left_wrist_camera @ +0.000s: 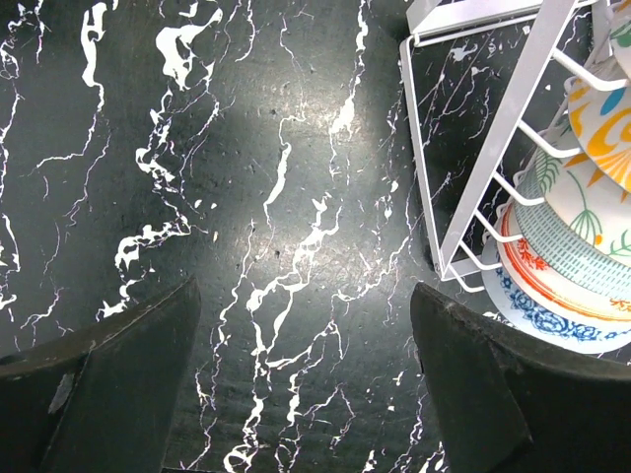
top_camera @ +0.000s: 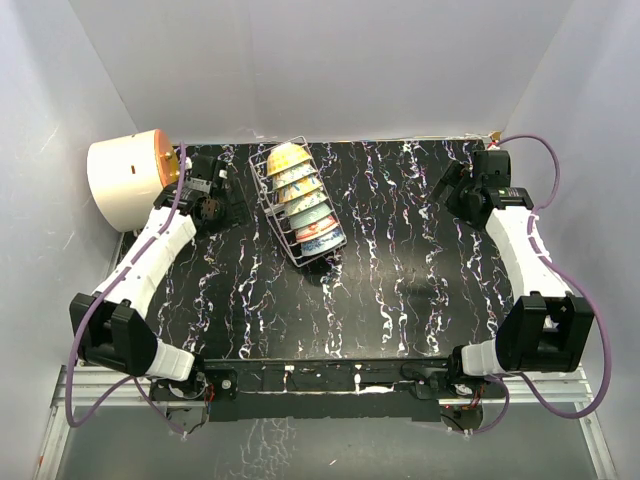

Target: Unload the bowls from the dish rack

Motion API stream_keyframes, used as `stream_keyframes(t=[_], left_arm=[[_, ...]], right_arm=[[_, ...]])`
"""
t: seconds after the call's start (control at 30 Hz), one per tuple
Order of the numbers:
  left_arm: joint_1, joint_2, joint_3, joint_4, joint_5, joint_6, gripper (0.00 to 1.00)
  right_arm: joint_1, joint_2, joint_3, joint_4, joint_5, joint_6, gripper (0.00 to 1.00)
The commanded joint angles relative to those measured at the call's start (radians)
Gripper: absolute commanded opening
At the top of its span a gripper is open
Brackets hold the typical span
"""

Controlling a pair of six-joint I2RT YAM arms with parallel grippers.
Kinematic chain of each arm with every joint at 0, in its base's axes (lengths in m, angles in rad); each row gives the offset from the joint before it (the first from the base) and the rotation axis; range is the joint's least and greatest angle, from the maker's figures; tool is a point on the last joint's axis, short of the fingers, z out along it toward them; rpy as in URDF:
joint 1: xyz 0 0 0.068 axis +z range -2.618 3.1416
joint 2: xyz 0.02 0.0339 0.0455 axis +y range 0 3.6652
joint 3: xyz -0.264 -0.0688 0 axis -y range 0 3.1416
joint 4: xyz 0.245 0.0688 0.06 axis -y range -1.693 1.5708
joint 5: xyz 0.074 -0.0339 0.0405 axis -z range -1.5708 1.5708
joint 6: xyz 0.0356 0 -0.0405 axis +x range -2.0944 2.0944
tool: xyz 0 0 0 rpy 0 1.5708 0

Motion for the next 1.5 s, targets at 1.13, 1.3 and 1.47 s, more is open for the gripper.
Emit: stream_keyframes(t=[1.13,1.3,1.47], left_arm=[[-0.002,0.281,0.474,0.048,-0.063,0.093,0.78],[0.004,0.332,0.507,0.071,-0.108,0.116,0.78],[0.023,0.361,0.535,0.082,-0.108,0.115,0.76]], right_arm=[[-0.003,-0.069,-0.026,0.120,-0.148,0.028,0.52],[-0.003,-0.071,-0.018,0.119,-0.176,0.019,0.50],[-0.003,-0.082,-0.022,0.111,-0.177,-0.001,0.50]])
